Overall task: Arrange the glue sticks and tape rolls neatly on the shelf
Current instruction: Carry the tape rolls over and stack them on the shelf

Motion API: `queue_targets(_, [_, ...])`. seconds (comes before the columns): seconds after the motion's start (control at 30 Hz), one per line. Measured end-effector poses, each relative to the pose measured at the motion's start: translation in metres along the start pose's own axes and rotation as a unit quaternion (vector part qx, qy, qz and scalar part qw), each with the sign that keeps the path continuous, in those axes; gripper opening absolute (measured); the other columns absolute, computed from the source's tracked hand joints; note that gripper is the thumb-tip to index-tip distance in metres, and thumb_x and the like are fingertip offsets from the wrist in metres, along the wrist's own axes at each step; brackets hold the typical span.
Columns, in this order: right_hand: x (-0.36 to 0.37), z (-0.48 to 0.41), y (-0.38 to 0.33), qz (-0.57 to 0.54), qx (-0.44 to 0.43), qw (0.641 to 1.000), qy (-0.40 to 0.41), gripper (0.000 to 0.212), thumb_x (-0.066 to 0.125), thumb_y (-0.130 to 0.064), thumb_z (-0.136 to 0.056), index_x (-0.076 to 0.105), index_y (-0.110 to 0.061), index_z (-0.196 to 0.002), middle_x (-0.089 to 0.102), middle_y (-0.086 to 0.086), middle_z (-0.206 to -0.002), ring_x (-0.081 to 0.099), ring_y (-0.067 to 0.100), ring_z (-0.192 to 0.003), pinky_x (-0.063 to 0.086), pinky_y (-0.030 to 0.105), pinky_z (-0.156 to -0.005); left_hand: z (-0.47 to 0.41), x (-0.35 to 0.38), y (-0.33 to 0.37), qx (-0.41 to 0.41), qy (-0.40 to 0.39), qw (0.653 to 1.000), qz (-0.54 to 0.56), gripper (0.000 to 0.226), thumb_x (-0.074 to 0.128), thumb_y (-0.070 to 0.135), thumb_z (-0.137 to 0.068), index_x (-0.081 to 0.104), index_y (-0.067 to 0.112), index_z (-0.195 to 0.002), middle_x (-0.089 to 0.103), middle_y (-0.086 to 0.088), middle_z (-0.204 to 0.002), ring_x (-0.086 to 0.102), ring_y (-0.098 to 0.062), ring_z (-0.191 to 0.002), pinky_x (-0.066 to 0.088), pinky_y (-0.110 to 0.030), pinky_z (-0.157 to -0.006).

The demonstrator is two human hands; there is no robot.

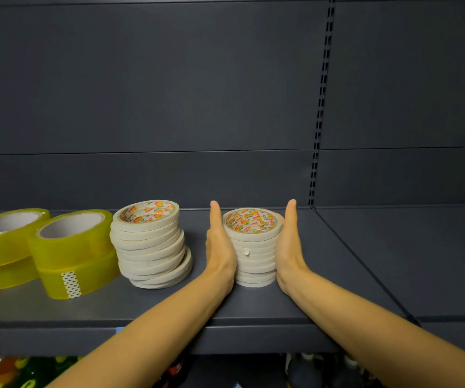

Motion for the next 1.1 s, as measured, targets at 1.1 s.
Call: queue_targets(1.1, [-0.068, 0.006, -0.057, 0.116, -0.162, 0.967, 0.156, 0.031, 0.034, -0.024, -0.098, 0.064, -0.021, -0.104, 0.061, 0.006, -0.123, 0.054, 0.021, -0.112, 0.041, 0.033, -0.102, 0.034, 0.025, 0.019, 0.073, -0.096, 0.975, -0.186, 0.049, 0.027, 0.050, -0.097, 0.040, 0.027, -0.139, 0.042, 0.008, -0.145, 0.037, -0.011, -0.135, 0.024, -0.036, -0.116])
Point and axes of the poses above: each hand's wrist, its own z-axis away from the middle knuckle, its own x-axis out of the palm, y = z × x, the point moved 7 cm from there along -z, towards the middle knuckle
